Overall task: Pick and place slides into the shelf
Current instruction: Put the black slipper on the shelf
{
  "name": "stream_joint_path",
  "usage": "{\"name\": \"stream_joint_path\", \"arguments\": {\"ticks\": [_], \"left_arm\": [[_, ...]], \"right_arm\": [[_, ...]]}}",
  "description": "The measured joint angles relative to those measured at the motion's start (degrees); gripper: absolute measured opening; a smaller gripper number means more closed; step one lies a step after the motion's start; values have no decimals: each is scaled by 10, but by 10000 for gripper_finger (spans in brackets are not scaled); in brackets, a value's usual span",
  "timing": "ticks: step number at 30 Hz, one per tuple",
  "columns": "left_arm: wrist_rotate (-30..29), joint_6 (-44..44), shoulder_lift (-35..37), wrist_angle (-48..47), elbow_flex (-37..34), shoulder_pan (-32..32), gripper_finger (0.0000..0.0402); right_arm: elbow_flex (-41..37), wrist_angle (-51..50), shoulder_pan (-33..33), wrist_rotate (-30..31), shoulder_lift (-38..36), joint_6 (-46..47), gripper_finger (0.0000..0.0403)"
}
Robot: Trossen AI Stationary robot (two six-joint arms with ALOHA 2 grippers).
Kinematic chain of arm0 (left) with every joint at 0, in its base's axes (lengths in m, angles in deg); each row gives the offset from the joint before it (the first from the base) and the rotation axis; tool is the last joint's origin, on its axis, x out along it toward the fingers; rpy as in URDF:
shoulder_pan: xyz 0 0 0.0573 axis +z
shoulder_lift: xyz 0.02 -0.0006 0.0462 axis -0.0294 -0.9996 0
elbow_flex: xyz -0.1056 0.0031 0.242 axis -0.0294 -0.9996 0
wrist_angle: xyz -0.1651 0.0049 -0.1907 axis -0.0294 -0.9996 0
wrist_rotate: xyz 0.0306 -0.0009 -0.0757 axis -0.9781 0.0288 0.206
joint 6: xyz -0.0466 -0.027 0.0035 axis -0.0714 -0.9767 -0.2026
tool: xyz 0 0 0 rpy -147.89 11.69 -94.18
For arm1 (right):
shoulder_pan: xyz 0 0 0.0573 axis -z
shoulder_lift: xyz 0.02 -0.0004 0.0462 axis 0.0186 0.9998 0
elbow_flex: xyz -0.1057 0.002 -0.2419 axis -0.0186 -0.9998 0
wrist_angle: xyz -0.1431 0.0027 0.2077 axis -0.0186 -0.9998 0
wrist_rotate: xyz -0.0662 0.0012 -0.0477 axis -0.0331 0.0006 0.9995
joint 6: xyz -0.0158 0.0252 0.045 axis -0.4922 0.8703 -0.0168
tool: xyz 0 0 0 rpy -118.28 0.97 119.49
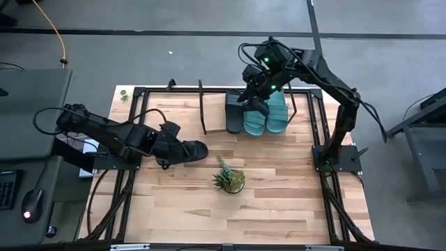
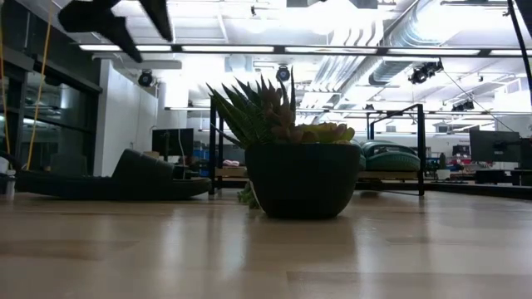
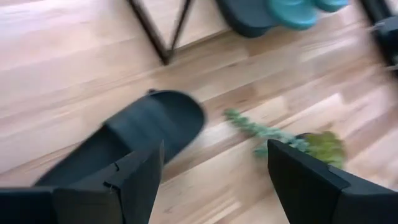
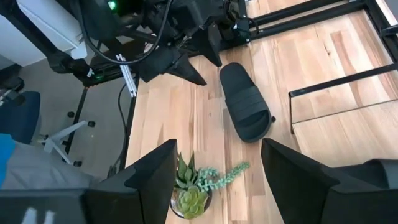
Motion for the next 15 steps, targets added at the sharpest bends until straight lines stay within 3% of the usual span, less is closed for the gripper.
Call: {"name": "stream_joint_path", "arguments": {"ticks": [4, 8, 15], "left_arm": [[-1, -32, 17, -1, -38, -17, 266], [3, -77, 64, 56, -131, -35, 266], [7, -138, 194, 295, -336, -58, 266]], "right_arm": [[0, 5, 0, -6, 6, 0, 224], [0, 8, 0, -5, 6, 2, 224], [0, 7, 0, -6, 6, 5, 224]]}}
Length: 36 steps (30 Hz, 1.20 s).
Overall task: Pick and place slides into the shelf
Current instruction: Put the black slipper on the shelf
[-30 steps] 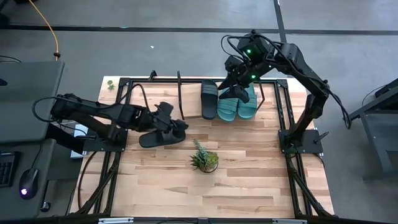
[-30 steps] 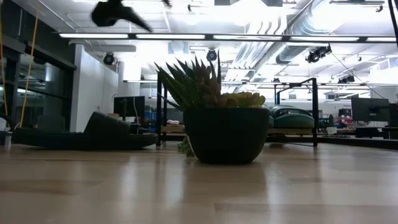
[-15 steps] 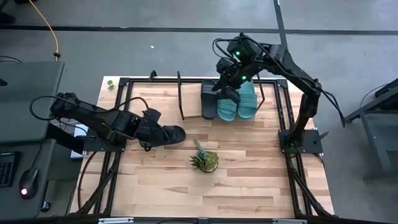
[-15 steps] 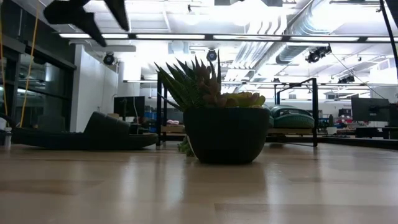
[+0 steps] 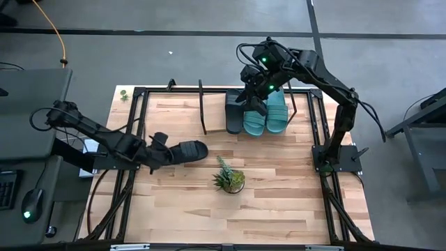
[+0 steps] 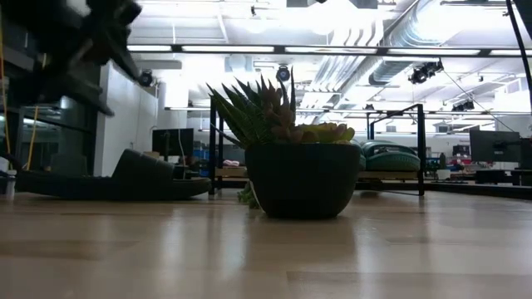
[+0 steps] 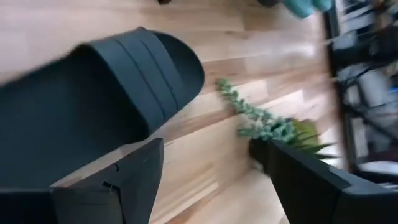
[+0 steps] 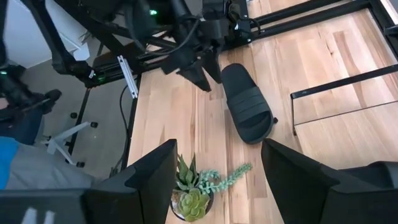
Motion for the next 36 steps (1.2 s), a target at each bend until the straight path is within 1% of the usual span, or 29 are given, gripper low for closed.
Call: {"name": "stream_joint_path", "arguments": {"ticks": [2, 4, 9, 14, 18, 20, 23, 28, 32, 36], "left_arm": [[-2, -23, 36, 35, -49, 0, 266], [-5, -46, 62, 63, -81, 0, 266], [-24, -79, 106, 55, -132, 1, 266], [-26, -140, 108, 59, -175, 0, 266], [-34, -177, 103, 98, -200, 0, 266], [-41, -187, 103, 112, -207, 1, 266], [-52, -204, 100, 107, -209, 1, 266], [-60, -206, 97, 108, -209, 14, 266], [-43, -204, 96, 109, -209, 43, 266], [-25, -160, 96, 142, -209, 79, 266]], "right_arm": [[0, 3, -1, 0, 0, 1, 224], [0, 4, -4, -1, 0, 1, 224], [0, 10, -14, -1, 0, 9, 224], [0, 27, -27, 6, 0, 12, 224], [0, 32, -35, 6, 0, 15, 224], [0, 31, -38, 7, 0, 16, 224], [0, 31, -38, 9, 0, 25, 224], [0, 32, -38, 10, 0, 25, 224], [0, 33, -38, 10, 0, 25, 224], [0, 33, -38, 10, 0, 25, 224]]}}
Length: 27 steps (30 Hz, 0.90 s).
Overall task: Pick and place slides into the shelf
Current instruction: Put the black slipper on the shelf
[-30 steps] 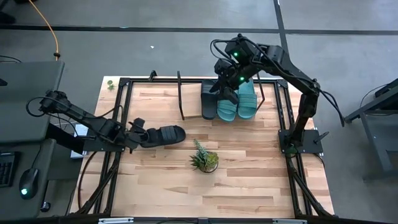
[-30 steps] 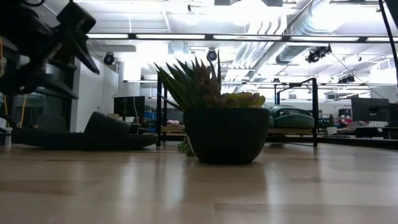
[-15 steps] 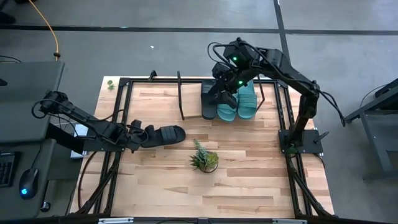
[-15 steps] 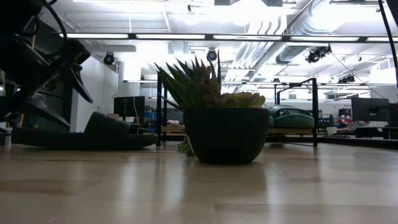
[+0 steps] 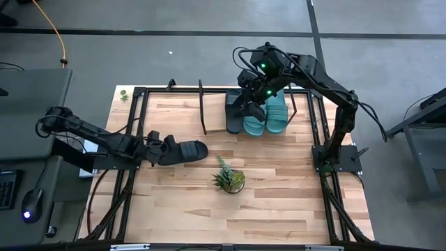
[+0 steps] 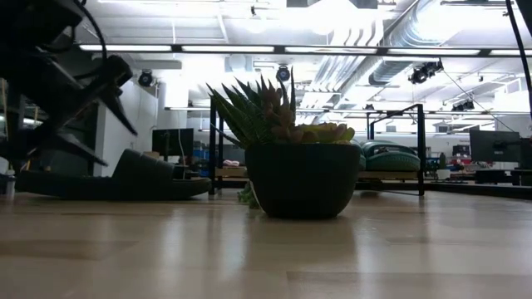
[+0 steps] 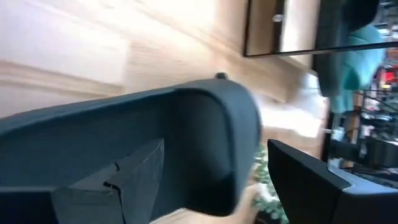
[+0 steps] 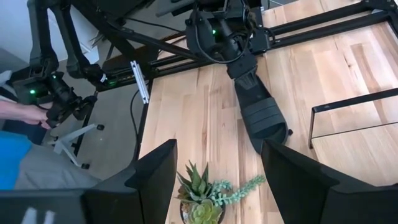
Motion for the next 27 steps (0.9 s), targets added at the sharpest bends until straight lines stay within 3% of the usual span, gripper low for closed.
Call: {"name": "stream_joint_path", "arguments": {"ticks": [13, 27], "left_arm": [[105, 103, -51, 101, 1, 118, 266], [129, 106, -179, 260, 1, 132, 266]], "right_arm": [[0, 1, 0, 0, 0, -4, 224], [0, 1, 0, 0, 0, -14, 224]]}}
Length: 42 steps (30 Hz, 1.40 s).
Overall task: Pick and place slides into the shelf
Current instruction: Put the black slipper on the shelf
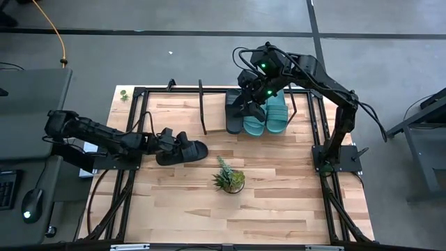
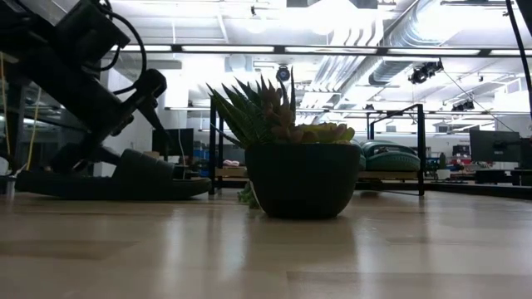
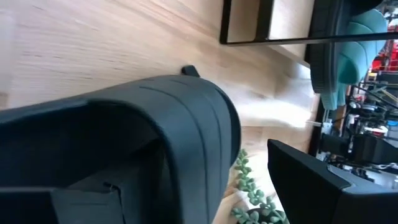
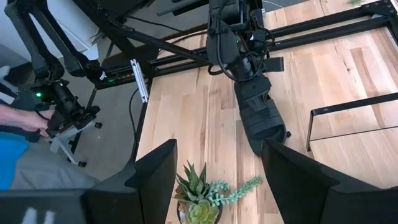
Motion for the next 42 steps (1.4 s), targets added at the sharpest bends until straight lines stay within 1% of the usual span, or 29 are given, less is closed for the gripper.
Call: {"name": "stream_joint_path", "arguments": {"ticks": [3, 6, 10, 22, 23, 28, 30, 32, 36, 40, 42], "left_arm": [[-1, 0, -13, 18, 0, 0, 261], [-13, -2, -15, 28, 0, 0, 238], [-20, -4, -15, 30, 0, 0, 187], [-21, -1, -15, 40, 0, 0, 17], [-22, -2, -15, 43, 0, 0, 10], [-31, 0, -15, 79, 2, -1, 17], [-31, 5, -15, 79, 13, -1, 10], [-32, 24, -15, 80, 31, -1, 5], [-37, 58, -15, 79, 72, -1, 12], [-47, 98, -15, 79, 117, -1, 4], [-49, 116, -15, 76, 137, -1, 7]], "right_arm": [[0, 0, 0, 0, 0, 0, 224], [0, 0, 0, 0, 0, 0, 224], [0, 0, 0, 0, 0, 1, 224], [0, 0, 0, 0, 0, 0, 224], [0, 0, 0, 0, 0, 0, 224], [0, -3, 0, 0, 0, 3, 224], [0, -6, 0, 0, 0, 4, 224], [0, -10, 0, 2, 0, 4, 224], [0, -12, 0, 2, 0, 4, 224], [0, -12, 0, 2, 0, 4, 224], [0, -12, 1, 2, 0, 4, 224]]}}
